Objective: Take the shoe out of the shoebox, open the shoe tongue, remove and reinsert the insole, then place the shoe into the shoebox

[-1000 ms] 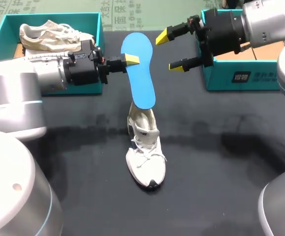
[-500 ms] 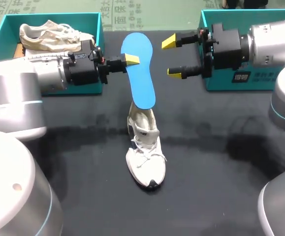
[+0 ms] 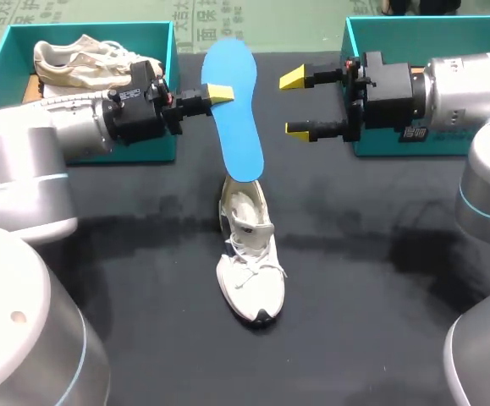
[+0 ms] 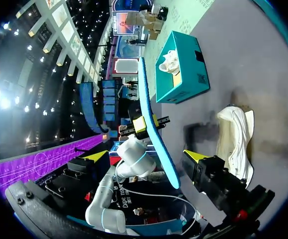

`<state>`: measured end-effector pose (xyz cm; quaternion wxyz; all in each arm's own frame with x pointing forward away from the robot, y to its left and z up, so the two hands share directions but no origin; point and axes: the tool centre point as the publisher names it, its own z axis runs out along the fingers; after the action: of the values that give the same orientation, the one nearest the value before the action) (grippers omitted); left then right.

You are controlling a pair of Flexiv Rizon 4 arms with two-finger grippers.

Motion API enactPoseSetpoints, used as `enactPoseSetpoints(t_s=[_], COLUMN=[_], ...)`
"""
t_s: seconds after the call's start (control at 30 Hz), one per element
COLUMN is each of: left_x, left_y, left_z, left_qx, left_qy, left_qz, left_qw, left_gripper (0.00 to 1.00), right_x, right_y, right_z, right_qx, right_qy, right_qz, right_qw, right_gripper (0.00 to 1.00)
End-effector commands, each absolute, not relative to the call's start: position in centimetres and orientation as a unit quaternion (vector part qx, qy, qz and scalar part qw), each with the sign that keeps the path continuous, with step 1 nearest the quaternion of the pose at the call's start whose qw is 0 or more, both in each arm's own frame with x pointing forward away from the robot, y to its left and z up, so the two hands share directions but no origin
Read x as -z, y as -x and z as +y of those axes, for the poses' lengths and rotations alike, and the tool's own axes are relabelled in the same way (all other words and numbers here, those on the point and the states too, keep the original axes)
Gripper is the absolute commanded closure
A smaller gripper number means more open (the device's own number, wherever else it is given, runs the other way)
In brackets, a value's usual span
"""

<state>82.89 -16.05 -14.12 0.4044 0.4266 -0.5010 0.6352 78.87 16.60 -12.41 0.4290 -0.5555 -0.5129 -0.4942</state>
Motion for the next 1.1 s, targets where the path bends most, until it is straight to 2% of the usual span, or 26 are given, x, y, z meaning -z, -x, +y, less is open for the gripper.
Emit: enactPoseSetpoints(t_s=[0.03,0.23,0.4,0.47,0.8,1.07,1.1], left_x=[13.0,11.5,11.0,10.7,10.7,10.4,10.4], left_y=[-82.4,-81.8,-81.8,-82.5,-82.5,-80.7,-80.6], left_z=[-15.6,-14.9,-13.8,-13.5,-13.5,-13.1,-13.0], left_qx=[-0.656,-0.722,-0.773,-0.772,-0.772,-0.769,-0.763], left_qy=[-0.407,-0.303,-0.143,-0.142,-0.142,-0.019,-0.007], left_qz=[-0.517,-0.555,-0.580,-0.589,-0.589,-0.638,-0.646], left_qw=[0.370,0.280,0.214,0.192,0.192,0.031,-0.010], left_gripper=[1.00,1.00,1.00,1.00,1.00,1.00,1.00], right_x=[12.6,12.6,12.6,12.6,12.6,12.6,12.6], right_y=[-78.9,-78.9,-78.9,-78.9,-78.9,-78.9,-78.9], right_z=[16.8,16.8,16.8,16.8,16.8,16.8,16.8], right_qx=[0.504,0.504,0.504,0.504,0.504,0.504,0.504], right_qy=[0.544,0.544,0.544,0.544,0.544,0.544,0.544], right_qz=[-0.512,-0.512,-0.512,-0.512,-0.512,-0.512,-0.512], right_qw=[0.434,0.434,0.434,0.434,0.434,0.434,0.434], right_gripper=[0.00,0.00,0.00,0.00,0.00,0.00,0.00])
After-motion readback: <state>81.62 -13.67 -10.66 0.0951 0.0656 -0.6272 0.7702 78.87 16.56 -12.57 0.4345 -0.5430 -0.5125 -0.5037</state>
